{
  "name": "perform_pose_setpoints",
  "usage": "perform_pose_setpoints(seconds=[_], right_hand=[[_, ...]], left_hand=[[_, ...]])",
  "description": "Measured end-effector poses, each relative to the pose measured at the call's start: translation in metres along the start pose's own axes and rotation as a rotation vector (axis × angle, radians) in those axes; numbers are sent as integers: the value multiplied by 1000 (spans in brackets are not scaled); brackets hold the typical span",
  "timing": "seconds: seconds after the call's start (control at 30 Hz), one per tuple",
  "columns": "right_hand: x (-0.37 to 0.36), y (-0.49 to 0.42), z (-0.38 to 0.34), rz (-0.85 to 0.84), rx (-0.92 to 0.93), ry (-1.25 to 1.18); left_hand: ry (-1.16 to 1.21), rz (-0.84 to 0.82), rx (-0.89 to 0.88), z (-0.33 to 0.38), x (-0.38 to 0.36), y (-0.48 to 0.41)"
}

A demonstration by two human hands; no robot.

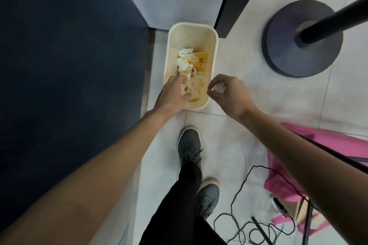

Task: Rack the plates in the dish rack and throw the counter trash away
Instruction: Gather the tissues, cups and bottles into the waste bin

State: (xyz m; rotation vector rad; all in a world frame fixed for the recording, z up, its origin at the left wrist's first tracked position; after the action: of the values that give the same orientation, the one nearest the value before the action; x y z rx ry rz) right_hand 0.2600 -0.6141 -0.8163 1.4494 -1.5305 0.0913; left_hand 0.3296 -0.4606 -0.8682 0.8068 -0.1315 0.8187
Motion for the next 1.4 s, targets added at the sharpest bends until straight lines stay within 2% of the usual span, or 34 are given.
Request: perform_pose_setpoints(seconds=[0.17, 0.27, 0.47, 0.7, 0.97, 1.4], right_hand=[[6, -34, -22, -23, 12, 0], [2, -46, -26, -115, -16, -48], [1, -25, -3, -130, -82, 58], [-3, 69, 5, -158, -96, 123], [0, 188, -16, -181, -16, 172], [67, 409, -117, -191, 92, 162]], left_hand=[[112, 98, -52, -7, 7, 17], [102, 102, -60, -6, 6, 25], [136, 127, -58, 4, 8, 42], [144, 117, -17, 10, 9, 108], [121, 59, 50, 39, 11, 212], [221, 38, 53, 115, 44, 441]])
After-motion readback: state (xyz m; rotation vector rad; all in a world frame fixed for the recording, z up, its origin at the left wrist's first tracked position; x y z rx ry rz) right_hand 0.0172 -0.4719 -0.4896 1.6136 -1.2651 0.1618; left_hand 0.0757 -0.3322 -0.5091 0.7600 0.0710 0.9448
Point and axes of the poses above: each hand's wrist, its own y-axis away from the middle knuckle, its own x-axis out of the back of the hand, z = x × y, the point moved 8 cm from there along -y, towards the middle knuckle, and after that the axes turned 14 degrees about y, right-handed, at the moved point
